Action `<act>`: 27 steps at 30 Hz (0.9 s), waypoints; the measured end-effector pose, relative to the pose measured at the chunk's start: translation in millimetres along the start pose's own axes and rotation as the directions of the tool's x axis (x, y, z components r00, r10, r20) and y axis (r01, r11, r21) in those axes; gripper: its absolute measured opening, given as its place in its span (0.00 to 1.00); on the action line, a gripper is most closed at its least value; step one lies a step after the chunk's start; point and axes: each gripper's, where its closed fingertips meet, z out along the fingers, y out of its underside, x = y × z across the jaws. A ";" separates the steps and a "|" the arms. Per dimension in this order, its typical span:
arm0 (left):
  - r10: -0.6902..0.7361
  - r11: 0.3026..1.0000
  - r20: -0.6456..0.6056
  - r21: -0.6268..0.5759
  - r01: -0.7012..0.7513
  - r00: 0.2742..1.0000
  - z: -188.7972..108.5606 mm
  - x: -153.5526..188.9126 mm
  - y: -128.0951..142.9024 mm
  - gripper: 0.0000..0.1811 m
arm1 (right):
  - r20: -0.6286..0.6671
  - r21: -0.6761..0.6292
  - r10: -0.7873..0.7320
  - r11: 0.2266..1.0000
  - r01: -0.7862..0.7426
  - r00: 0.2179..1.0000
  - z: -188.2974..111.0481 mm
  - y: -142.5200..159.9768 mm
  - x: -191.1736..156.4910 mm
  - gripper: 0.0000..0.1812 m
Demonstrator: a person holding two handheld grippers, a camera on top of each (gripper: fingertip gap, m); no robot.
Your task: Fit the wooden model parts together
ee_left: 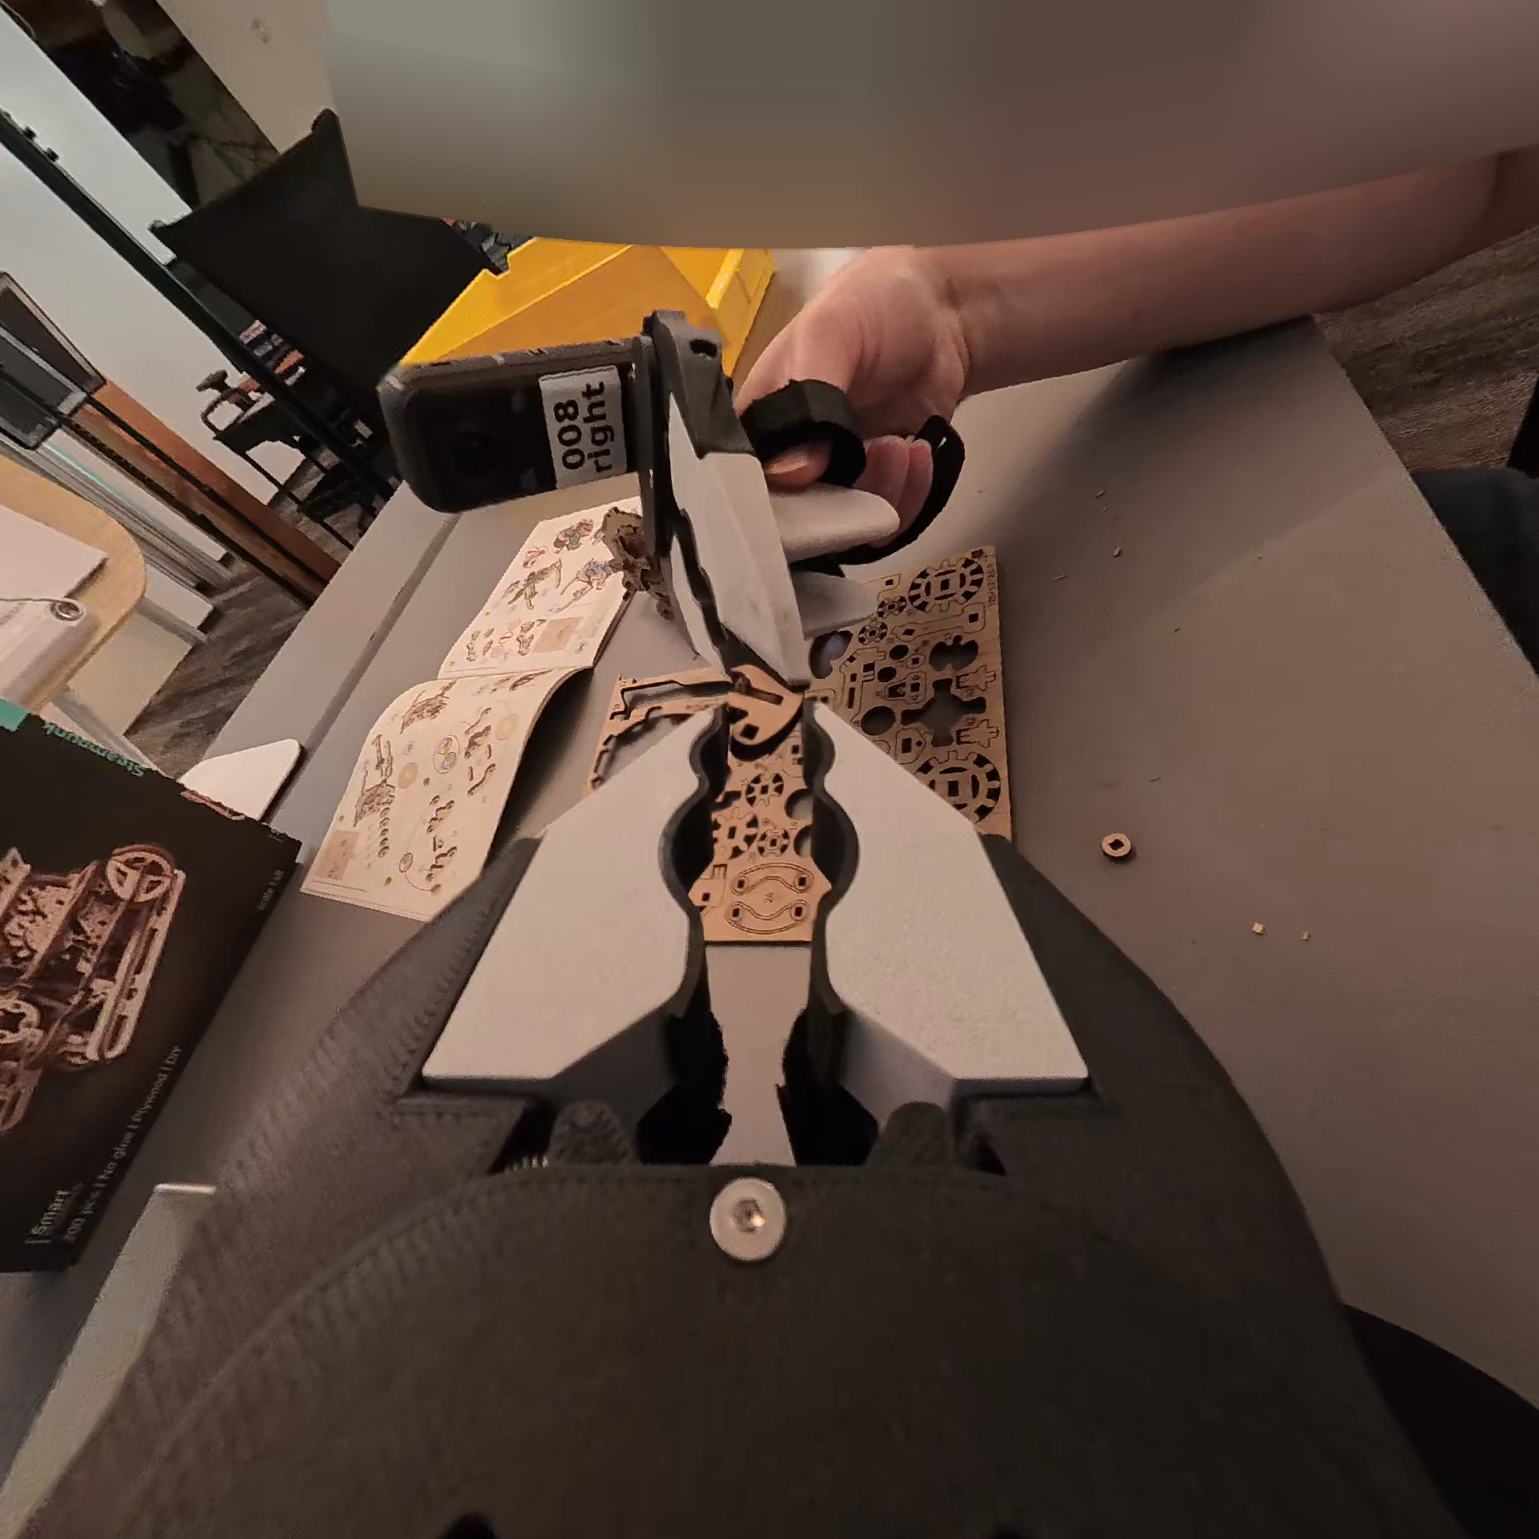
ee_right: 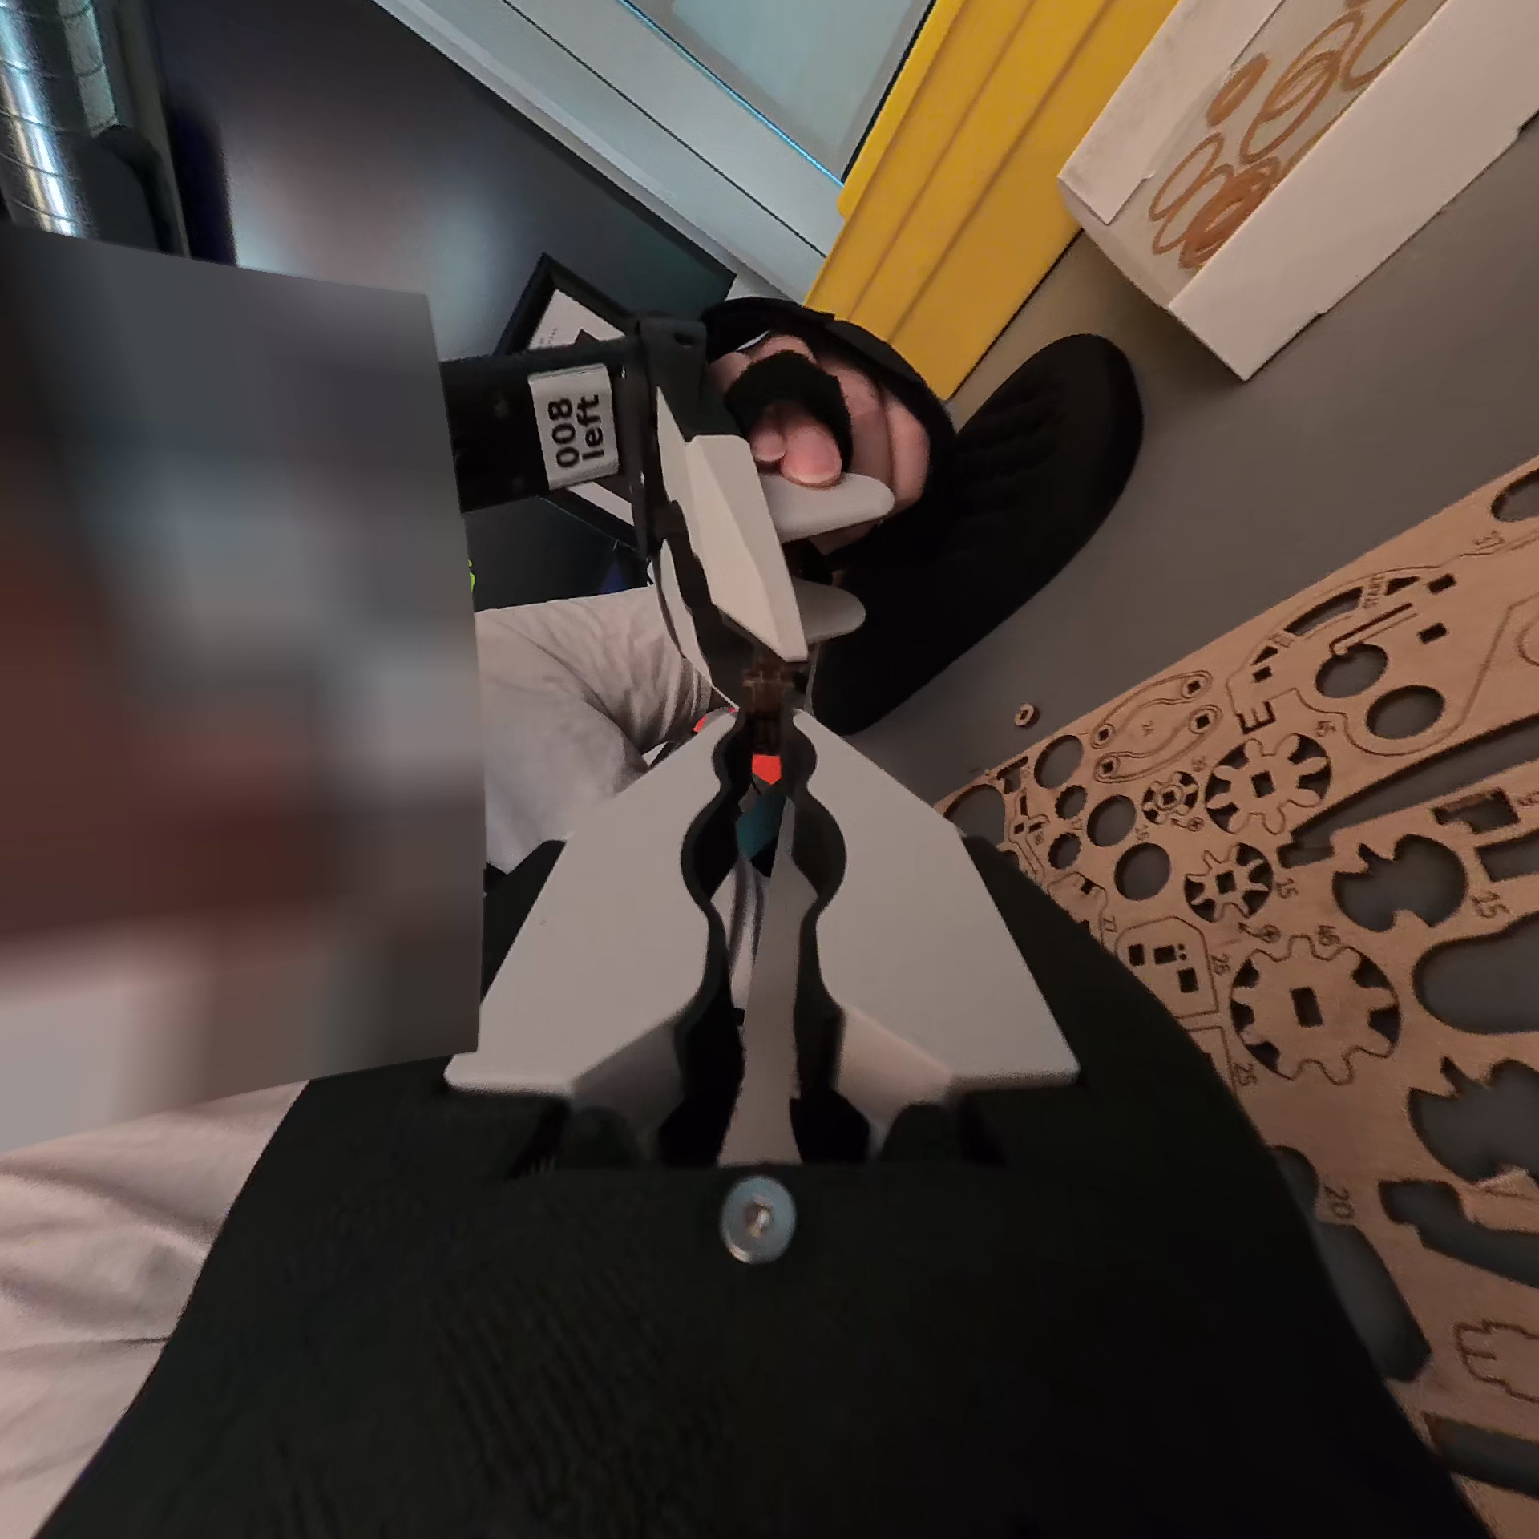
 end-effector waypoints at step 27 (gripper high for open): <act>-0.752 0.607 -0.374 -0.073 0.791 0.543 -6.6 -4.6 -1.1 0.03 | -0.133 0.004 -0.227 0.973 0.229 0.965 -2.1 -8.4 1.1 0.02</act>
